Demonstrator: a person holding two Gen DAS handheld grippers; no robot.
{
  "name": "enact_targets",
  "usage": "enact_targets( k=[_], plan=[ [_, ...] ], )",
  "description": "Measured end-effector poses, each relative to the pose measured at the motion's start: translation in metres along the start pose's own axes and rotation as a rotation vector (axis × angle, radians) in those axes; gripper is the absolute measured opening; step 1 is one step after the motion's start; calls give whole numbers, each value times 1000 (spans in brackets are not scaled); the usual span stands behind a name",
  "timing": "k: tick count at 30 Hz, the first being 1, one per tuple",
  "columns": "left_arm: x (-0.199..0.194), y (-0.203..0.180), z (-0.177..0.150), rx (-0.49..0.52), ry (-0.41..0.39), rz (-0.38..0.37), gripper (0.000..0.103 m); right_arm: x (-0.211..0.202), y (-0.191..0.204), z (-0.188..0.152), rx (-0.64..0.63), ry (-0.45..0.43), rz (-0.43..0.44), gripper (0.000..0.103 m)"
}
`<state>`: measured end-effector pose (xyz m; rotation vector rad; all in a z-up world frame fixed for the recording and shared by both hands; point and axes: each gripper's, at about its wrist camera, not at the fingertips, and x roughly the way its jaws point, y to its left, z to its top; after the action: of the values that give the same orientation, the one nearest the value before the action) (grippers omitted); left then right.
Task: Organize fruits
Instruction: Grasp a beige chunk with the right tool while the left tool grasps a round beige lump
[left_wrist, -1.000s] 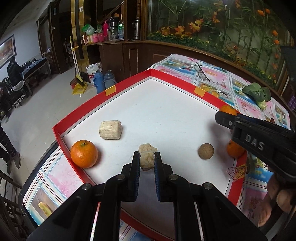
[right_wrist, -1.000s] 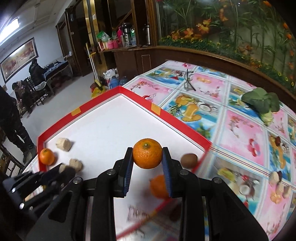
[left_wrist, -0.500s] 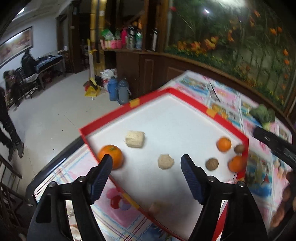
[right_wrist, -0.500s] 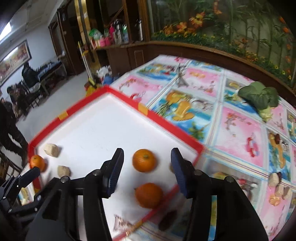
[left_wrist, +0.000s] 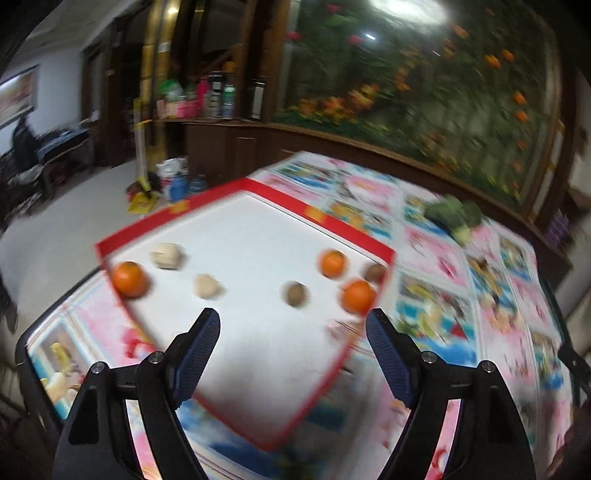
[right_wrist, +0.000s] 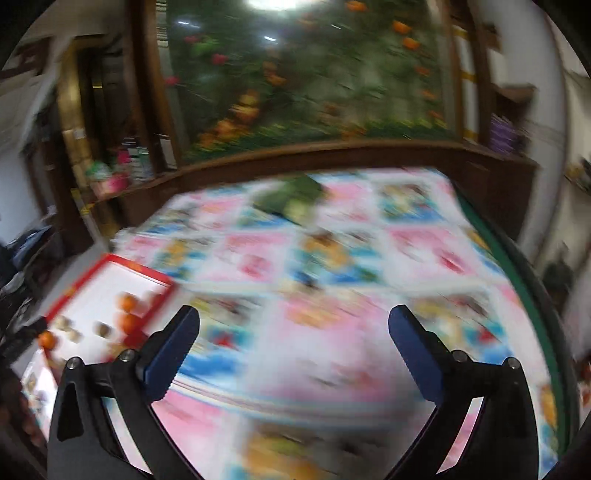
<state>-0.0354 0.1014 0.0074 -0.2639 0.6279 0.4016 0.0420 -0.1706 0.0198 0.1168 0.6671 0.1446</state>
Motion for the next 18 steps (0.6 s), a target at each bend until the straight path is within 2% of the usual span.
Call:
enact_targets(
  k=[3, 8, 10, 14, 18],
  plan=[
    [3, -32, -11, 108, 39, -46, 81, 6, -32, -15, 26, 64, -39, 96],
    [8, -68, -27, 238, 91, -80, 81, 24, -42, -16, 3, 124, -25, 80],
    [9, -75, -29, 253, 101, -84, 81, 30, -42, -12, 2, 134, -6, 77],
    [13, -81, -31, 263, 114, -86, 81, 67, -30, 8, -39, 154, 1, 63],
    [20, -84, -28, 247, 125, -89, 81, 104, -22, 23, -39, 181, -1, 57]
  ],
)
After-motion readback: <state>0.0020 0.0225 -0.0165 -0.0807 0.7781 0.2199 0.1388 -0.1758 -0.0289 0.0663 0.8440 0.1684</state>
